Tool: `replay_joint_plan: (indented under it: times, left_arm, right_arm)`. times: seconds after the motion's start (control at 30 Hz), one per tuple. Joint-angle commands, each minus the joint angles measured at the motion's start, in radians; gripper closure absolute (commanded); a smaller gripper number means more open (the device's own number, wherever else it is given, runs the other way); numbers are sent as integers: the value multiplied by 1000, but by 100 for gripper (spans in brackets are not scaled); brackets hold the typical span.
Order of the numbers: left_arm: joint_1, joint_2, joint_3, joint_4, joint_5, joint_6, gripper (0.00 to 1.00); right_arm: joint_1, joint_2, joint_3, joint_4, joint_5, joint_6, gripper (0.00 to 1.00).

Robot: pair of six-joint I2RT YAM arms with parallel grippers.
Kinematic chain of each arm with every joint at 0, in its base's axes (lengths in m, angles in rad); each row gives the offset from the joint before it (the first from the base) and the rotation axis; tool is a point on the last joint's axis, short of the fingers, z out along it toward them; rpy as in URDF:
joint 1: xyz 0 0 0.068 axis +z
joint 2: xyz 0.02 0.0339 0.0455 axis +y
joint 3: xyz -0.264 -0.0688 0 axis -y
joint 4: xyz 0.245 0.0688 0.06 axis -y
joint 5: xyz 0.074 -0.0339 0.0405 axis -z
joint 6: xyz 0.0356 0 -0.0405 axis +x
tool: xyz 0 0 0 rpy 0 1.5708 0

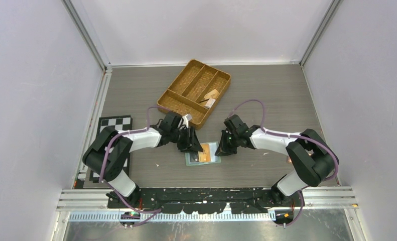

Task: Put the credit cards into the card holder
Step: Insert the credit card into the card holder.

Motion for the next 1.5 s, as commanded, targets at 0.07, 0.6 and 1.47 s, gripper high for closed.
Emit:
replay_joint_plan:
  times: [0.07,0.6,1.47]
  left_arm:
    - [-19,-18,24,-165,-92,69,55]
    - [-74,21,60,-189,-136,65,57]
    - [-166,122,216,-173,-140,29,58]
  right_arm:
    - [-6,-32,-12,-41,56,-12,96]
    - [-6,-64,-42,-1,24,7,83]
    - [-7,-45,-59,56,2,23,87]
